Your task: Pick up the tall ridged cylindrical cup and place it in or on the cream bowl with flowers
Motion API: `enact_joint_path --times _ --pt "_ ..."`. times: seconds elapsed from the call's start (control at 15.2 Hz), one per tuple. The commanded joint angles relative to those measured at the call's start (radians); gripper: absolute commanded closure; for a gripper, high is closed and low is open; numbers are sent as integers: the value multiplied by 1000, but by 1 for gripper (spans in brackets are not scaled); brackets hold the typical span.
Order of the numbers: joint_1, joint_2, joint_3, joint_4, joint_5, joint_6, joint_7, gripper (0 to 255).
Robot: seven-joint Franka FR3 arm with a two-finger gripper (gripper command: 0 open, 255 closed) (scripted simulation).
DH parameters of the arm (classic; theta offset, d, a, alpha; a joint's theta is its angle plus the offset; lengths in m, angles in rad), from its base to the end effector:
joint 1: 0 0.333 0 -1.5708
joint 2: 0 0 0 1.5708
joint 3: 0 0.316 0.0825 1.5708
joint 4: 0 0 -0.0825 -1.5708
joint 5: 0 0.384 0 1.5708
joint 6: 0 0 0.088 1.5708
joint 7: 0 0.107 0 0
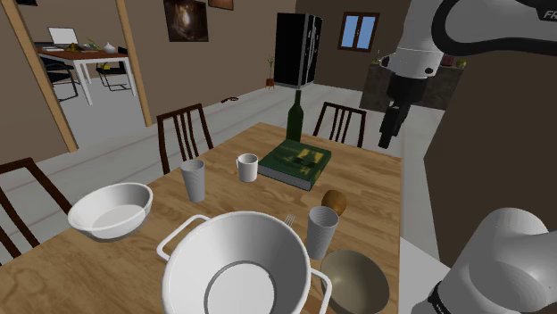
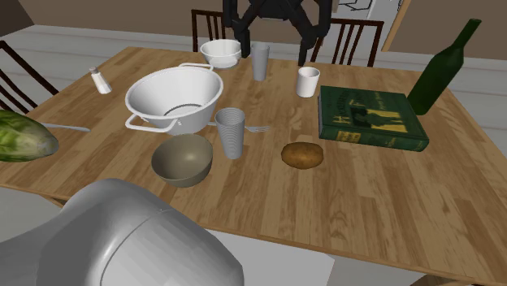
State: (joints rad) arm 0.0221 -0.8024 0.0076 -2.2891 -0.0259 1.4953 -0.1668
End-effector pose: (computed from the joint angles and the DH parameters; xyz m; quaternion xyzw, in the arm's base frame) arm 0.2947 0.0067 0.6202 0.9953 0.0959 0.0032 0.0159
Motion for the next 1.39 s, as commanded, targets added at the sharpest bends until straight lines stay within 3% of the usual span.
enact_joint_path --times 0.0,0.66,1.19,1.32 --pt "0 0 0 0 0 0 0 0" --pt "-14 40 114 -269 147 288 263 0" --pt "-5 202 220 -390 276 574 452 0" --pt "-2 215 225 -409 282 606 450 0"
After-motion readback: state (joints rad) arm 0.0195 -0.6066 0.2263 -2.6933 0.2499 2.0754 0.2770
